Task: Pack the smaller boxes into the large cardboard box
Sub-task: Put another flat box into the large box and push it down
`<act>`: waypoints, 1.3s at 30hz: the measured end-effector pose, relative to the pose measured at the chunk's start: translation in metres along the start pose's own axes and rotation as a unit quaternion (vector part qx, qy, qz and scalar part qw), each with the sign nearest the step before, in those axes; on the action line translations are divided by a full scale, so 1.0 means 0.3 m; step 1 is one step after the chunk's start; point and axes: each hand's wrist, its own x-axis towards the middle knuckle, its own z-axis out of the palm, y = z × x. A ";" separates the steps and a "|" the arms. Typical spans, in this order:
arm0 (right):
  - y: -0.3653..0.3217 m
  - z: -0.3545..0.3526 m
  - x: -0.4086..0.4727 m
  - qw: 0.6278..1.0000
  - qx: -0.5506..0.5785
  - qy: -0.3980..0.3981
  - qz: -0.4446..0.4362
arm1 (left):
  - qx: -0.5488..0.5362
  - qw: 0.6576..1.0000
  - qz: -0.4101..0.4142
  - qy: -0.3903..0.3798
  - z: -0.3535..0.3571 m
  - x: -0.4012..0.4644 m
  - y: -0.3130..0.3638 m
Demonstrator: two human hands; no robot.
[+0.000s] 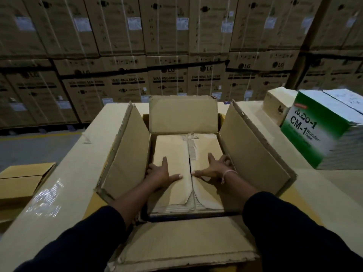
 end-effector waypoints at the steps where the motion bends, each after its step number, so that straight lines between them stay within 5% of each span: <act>1: -0.010 0.005 -0.001 1.000 -0.004 -0.005 0.006 | 0.021 1.000 -0.001 0.000 -0.004 0.007 0.006; 6: -0.045 0.030 0.001 1.000 -0.007 0.007 0.024 | 0.107 0.994 0.029 0.024 -0.038 0.027 0.065; 14: -0.093 -0.147 -0.079 0.983 0.178 0.019 -0.044 | 0.157 0.958 0.238 0.023 -0.030 0.049 0.147; 17: -0.100 -0.249 -0.113 0.985 0.142 0.048 -0.087 | 0.212 0.921 0.326 0.025 -0.009 0.055 0.177; 20: -0.086 -0.337 -0.135 0.985 -0.045 0.142 -0.087 | 0.266 0.889 0.372 0.017 0.008 0.058 0.211; 23: -0.004 -0.333 -0.127 0.877 -0.375 0.286 -0.094 | 0.304 0.879 0.366 -0.009 0.011 0.061 0.245; 26: 0.097 -0.270 -0.110 0.777 -0.577 0.212 -0.133 | 0.343 0.870 0.354 -0.014 0.001 0.058 0.262; 29: 0.108 -0.216 -0.100 0.810 -0.552 0.142 -0.133 | 0.385 0.855 0.348 -0.002 -0.027 0.036 0.275; 39: 0.090 -0.216 -0.059 0.864 -0.458 0.135 -0.159 | 0.466 0.836 0.278 0.075 -0.451 -0.021 0.265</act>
